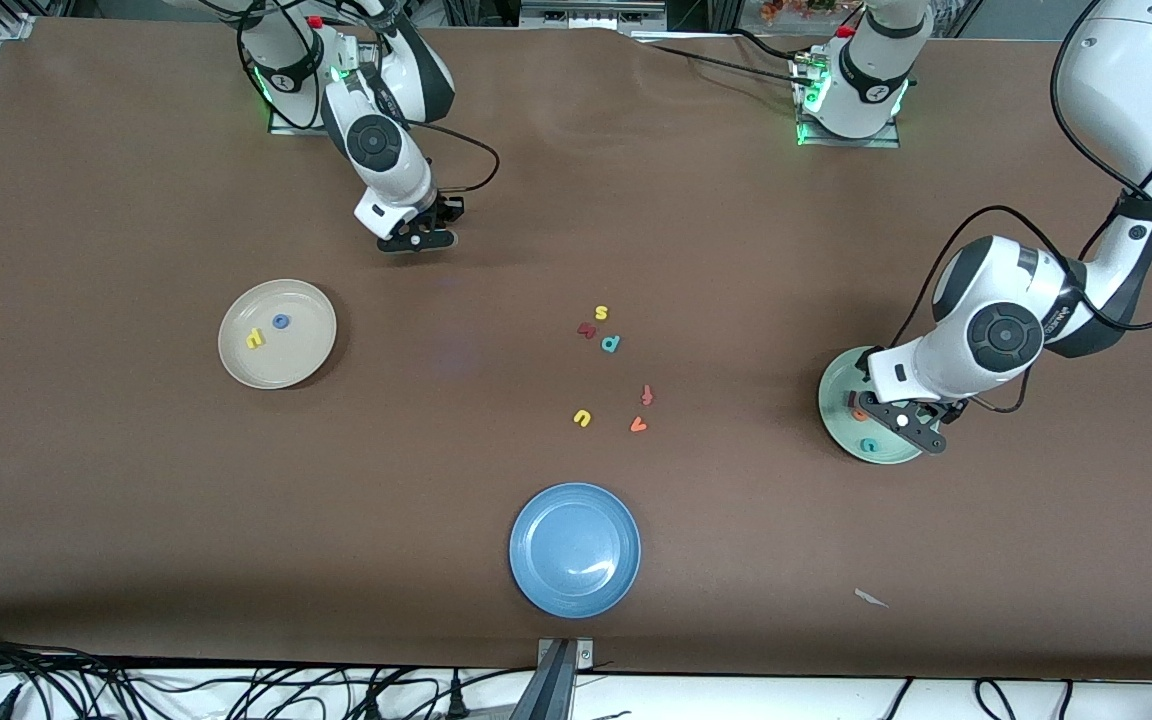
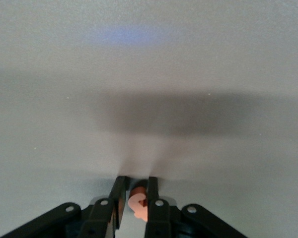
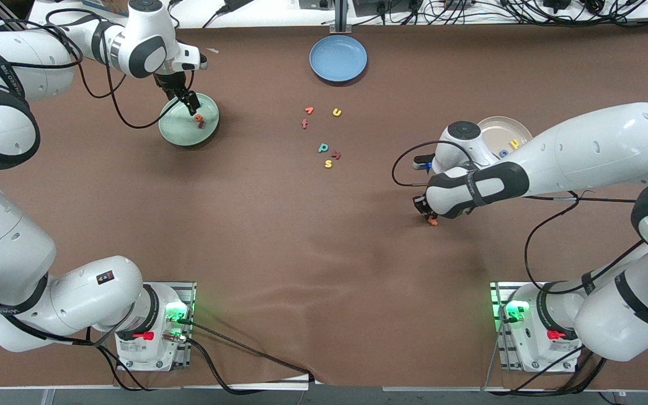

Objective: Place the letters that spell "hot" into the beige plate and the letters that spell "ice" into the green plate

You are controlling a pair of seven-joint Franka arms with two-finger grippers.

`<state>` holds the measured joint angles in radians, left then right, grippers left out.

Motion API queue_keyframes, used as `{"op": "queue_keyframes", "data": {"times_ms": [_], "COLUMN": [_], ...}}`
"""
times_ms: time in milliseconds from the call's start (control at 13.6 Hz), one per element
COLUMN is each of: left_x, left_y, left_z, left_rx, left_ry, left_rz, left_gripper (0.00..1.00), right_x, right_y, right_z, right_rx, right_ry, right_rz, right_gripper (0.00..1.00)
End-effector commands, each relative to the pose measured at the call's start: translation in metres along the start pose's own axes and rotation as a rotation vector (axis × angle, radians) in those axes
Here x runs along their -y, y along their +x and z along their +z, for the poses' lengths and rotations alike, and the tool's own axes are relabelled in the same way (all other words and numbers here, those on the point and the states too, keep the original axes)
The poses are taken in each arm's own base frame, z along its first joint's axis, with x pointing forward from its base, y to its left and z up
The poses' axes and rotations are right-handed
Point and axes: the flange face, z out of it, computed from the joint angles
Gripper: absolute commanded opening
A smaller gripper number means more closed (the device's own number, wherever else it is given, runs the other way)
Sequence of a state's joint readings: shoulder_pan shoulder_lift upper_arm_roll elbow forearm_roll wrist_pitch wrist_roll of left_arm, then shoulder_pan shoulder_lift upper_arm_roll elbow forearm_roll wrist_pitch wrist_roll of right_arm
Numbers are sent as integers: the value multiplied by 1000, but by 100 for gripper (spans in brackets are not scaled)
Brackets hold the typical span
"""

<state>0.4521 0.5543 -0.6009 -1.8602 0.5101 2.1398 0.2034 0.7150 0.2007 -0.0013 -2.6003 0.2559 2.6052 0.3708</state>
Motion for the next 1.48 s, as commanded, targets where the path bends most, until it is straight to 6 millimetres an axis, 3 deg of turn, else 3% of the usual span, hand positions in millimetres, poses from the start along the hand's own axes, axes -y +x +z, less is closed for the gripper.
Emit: {"op": "queue_keyframes", "data": {"times_ms": [0, 148, 738, 1180, 1402], "left_x": [4, 4, 5, 6, 6], "left_y": [1, 1, 2, 2, 2], "left_z": [-5, -6, -8, -8, -8], "left_rx": [-2, -3, -6, -8, -8], "left_ry": [22, 22, 24, 25, 25], "left_rz": [-4, -5, -7, -9, -9], "left_gripper": [100, 100, 100, 100, 100], "right_x": [2, 2, 8, 12, -17], "right_y": [-8, -9, -7, 18, 54], "right_z": [13, 13, 7, -38, -69], "right_rx": [27, 34, 56, 148, 142], "right_ry": [-17, -20, -25, -28, -20], "right_rz": [2, 15, 82, 103, 110], "right_gripper": [12, 3, 0, 0, 0]}}
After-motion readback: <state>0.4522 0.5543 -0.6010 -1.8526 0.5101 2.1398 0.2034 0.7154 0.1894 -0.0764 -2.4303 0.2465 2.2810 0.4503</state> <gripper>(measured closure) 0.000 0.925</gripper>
